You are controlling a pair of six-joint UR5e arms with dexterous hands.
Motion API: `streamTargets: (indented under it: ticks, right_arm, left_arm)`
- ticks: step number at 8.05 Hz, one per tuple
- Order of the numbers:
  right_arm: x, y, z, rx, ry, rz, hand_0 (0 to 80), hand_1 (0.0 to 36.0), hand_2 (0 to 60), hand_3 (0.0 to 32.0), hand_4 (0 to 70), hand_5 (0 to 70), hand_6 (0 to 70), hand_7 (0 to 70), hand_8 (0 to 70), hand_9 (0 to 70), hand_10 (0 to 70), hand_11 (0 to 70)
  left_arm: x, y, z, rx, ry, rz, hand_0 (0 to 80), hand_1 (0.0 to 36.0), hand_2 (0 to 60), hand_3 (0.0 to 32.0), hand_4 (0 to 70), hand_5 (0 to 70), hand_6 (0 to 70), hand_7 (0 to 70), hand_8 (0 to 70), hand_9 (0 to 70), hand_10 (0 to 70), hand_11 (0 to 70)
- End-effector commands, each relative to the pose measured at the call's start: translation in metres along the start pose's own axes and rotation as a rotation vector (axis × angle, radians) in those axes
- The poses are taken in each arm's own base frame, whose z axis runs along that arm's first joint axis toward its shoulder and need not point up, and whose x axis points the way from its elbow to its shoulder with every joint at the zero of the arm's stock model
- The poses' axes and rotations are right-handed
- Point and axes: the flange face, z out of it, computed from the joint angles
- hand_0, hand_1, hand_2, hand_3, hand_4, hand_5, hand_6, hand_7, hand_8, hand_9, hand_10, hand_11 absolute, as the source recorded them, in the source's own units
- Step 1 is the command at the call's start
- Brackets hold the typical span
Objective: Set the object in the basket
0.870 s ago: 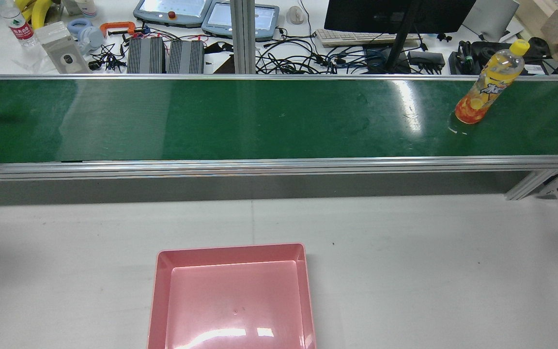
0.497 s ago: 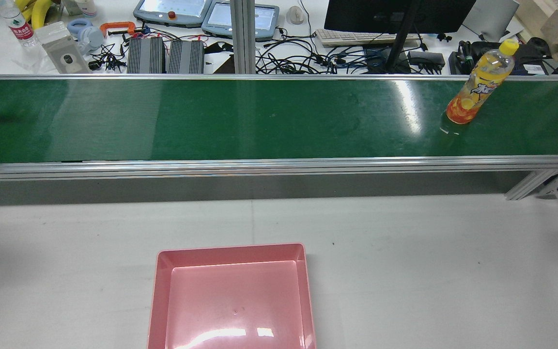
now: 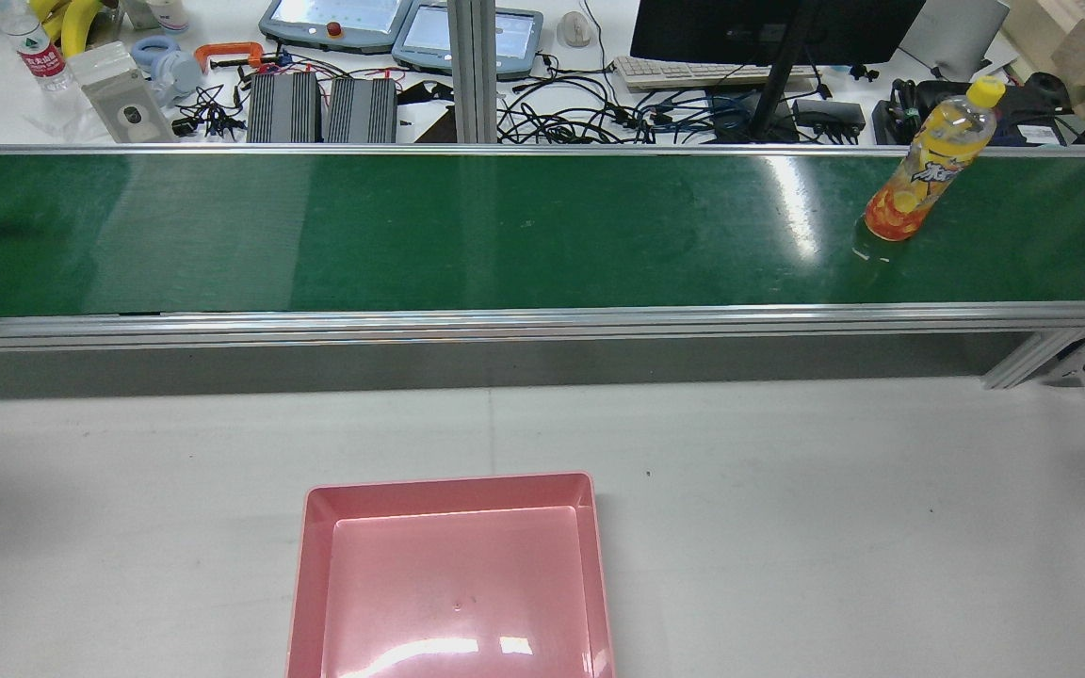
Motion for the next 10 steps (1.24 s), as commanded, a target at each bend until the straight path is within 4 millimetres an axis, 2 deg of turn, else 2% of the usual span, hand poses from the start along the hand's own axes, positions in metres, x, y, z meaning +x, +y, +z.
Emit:
streamTargets:
  ticks: [1,6,10]
  right_arm:
    - [0.0000,0.0000,0.0000,0.000,0.000,-0.001,0.0,0.0,0.0,0.0,0.0,0.0,0.0,0.0,0.0,0.0,0.0,0.0]
    - [0.0001,-0.0008,-0.0007,0.001,0.000,0.000,0.0,0.0,0.0,0.0,0.0,0.0,0.0,0.0,0.0,0.0,0.0,0.0]
    - [0.0000,0.0000,0.0000,0.000,0.000,0.000,0.0,0.0,0.0,0.0,0.0,0.0,0.0,0.0,0.0,0.0,0.0,0.0]
  left_arm:
    - [0.0016,0.0009,0.0016,-0.001,0.003,0.001,53.5,16.9,0.0,0.0,4.2,6.5,0.0,0.0,0.0,0.0,6.0,11.0]
    - [0.0033,0.0008,0.0017,0.003,0.003,0.002,53.0,17.5,0.0,0.0,4.9,7.5,0.0,0.0,0.0,0.0,5.6,10.3]
    - [0.0063,0.0006,0.0011,0.006,0.009,0.003,52.9,16.6,0.0,0.0,4.7,7.1,0.0,0.0,0.0,0.0,5.5,10.3]
